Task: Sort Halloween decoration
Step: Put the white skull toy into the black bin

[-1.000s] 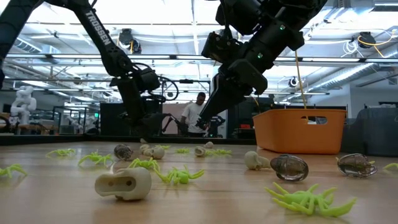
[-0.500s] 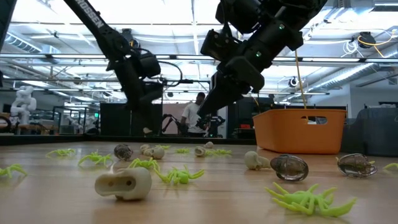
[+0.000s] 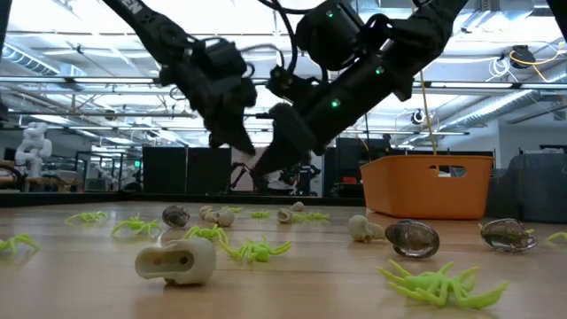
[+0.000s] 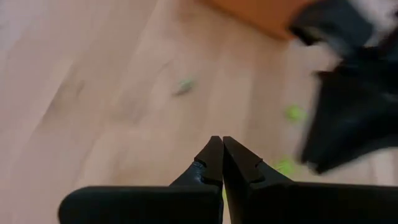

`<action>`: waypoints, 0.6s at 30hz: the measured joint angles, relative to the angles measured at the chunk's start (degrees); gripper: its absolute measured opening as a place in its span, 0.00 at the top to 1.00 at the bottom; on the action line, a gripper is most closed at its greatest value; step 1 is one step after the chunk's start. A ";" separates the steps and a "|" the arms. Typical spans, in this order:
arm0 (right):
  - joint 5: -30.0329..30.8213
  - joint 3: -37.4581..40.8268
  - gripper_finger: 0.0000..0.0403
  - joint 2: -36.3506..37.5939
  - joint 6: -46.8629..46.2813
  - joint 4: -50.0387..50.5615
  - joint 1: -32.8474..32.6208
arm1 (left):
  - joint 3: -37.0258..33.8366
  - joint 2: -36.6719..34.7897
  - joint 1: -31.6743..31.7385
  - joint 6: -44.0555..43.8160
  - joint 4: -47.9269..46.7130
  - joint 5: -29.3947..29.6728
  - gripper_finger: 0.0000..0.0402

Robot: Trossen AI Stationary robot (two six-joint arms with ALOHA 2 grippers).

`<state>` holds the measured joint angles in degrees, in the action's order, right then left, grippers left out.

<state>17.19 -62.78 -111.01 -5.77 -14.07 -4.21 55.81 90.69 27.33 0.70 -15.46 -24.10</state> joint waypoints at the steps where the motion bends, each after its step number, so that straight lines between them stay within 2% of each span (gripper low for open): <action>1: 1.22 0.01 0.83 0.55 -0.40 1.95 -0.29 | 0.00 -0.72 -0.77 -0.26 0.89 -0.02 1.00; 4: 3.85 1.36 0.82 2.87 -0.30 4.31 -1.57 | -0.02 -2.86 -3.20 -0.82 3.63 0.08 1.00; 7: 3.92 5.81 0.81 6.13 0.01 0.25 -2.45 | -1.40 -4.85 -5.45 -1.92 7.49 0.04 1.00; 10: 3.70 12.51 0.80 8.40 -1.22 -10.74 -2.65 | -3.08 -6.12 -7.31 -3.34 9.62 0.09 1.00; 15: 3.37 20.83 0.76 7.70 -2.23 -36.68 -2.20 | -5.63 -7.11 -10.88 -7.31 16.00 0.13 1.00; 18: 1.99 21.83 0.71 7.50 -1.99 -38.87 -1.37 | -6.45 -7.16 -13.11 -9.03 18.11 0.44 1.00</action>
<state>19.19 -40.95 -103.50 -7.76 -52.94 -5.58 49.36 83.53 14.21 -8.32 2.66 -23.66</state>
